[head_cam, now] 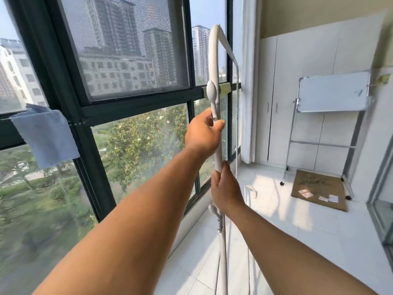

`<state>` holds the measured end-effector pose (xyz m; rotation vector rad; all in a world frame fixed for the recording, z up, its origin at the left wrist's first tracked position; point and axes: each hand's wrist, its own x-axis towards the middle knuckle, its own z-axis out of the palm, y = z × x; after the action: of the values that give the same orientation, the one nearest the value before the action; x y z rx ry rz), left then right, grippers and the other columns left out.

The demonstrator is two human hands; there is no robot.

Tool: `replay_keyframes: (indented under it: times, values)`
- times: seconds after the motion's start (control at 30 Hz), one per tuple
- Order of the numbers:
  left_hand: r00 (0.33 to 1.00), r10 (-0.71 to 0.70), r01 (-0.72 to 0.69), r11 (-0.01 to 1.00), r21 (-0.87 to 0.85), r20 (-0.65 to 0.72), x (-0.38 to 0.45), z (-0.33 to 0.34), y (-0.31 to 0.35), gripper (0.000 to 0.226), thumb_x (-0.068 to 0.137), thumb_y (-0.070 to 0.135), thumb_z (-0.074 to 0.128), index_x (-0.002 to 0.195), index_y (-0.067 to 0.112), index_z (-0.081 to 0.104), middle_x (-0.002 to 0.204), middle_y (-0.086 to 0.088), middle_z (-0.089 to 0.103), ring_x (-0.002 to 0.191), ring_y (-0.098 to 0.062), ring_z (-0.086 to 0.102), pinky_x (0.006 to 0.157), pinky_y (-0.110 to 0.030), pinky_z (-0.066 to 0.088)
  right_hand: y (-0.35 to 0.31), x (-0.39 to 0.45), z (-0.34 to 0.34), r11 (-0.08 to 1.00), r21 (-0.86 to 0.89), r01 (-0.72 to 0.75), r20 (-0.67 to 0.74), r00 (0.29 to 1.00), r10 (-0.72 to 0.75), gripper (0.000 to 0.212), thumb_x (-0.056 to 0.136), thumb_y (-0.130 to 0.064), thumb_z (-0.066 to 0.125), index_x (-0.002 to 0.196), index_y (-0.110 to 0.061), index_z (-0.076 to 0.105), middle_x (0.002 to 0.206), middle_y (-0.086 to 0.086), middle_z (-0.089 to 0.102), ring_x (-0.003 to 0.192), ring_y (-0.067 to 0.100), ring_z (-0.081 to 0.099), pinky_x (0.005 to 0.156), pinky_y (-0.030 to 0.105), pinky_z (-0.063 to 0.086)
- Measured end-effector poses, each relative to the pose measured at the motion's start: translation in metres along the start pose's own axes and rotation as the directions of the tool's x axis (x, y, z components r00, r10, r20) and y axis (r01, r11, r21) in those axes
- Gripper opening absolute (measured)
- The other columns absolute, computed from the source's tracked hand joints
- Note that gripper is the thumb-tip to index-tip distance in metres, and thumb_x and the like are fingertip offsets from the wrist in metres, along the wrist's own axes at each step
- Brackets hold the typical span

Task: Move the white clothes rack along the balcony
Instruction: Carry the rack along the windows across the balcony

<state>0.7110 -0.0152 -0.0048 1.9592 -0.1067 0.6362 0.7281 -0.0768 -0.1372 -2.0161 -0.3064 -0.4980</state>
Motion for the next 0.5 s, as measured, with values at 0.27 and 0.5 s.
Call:
replay_keyframes:
  times: [0.27, 0.5]
  values:
    - [0.997, 0.059, -0.056, 0.997, -0.047, 0.051, 0.035, 0.036, -0.013, 0.020, 0.090, 0.016, 0.059, 0.109, 0.019, 0.063, 0.083, 0.004, 0.064, 0.089, -0.026, 0.064, 0.091, -0.049, 0.055, 0.030, 0.039, -0.006, 0.999, -0.029, -0.036, -0.049, 0.998, 0.034, 0.039, 0.096, -0.026, 0.035, 0.132, -0.011, 0.034, 0.112, 0.025, 0.060, 0.096, 0.040, 0.058, 0.067, 0.028, 0.034]
    - [0.990, 0.090, -0.082, 0.994, -0.078, 0.107, 0.074, 0.056, -0.026, 0.024, 0.089, 0.017, 0.060, 0.113, 0.014, 0.064, 0.094, -0.011, 0.069, 0.093, -0.030, 0.065, 0.094, -0.050, 0.053, 0.043, 0.070, -0.009, 0.997, -0.005, -0.080, -0.051, 0.996, 0.079, 0.031, 0.095, -0.023, 0.039, 0.123, -0.008, 0.040, 0.093, 0.016, 0.062, 0.088, 0.035, 0.061, 0.066, 0.026, 0.035]
